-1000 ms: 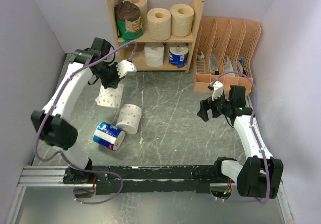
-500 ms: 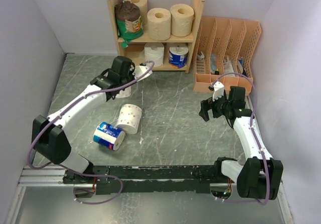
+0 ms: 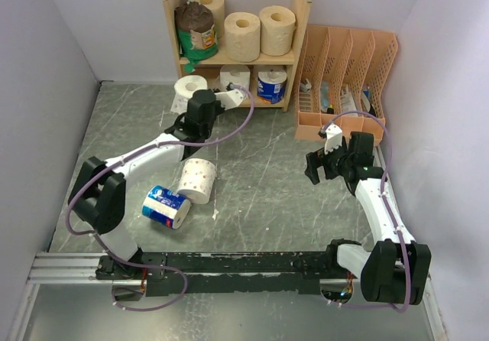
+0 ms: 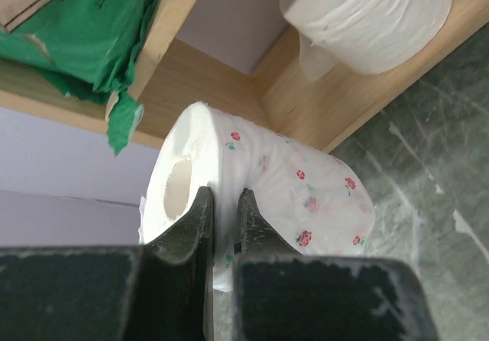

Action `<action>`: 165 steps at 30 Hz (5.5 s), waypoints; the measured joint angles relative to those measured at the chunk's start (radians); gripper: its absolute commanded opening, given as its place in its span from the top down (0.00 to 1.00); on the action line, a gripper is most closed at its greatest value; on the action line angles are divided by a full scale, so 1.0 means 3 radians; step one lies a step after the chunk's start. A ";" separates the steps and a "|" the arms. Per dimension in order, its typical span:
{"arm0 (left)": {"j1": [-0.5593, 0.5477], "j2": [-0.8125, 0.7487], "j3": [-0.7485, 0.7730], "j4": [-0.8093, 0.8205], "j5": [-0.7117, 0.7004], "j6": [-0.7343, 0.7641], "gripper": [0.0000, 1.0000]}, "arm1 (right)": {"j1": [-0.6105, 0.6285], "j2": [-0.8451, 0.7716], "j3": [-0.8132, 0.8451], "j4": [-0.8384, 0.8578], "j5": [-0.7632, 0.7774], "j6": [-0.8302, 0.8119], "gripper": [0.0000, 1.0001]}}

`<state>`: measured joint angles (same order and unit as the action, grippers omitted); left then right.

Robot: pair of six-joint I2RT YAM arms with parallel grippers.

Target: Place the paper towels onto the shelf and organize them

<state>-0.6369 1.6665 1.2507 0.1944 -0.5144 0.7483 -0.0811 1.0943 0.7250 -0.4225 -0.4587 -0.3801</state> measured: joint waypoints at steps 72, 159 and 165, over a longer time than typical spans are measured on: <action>-0.0066 0.0474 0.1874 -0.1492 0.1007 -0.0734 0.02 | 0.0000 -0.0088 -0.0081 0.0038 0.0057 -0.0032 0.00; 0.0282 0.0130 0.1946 -0.4059 0.2153 -0.0305 0.93 | 0.0009 -0.0163 -0.0081 -0.0039 -0.0104 -0.0154 0.00; 0.0141 -0.0137 0.1073 -0.2879 0.1494 -0.0605 0.93 | 0.0009 -0.0163 -0.0081 -0.0039 -0.0078 -0.0154 0.00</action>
<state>-0.5945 1.6253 1.5726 -0.6693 -0.0662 0.5667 -0.0784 1.0454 0.7006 -0.4343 -0.4820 -0.4263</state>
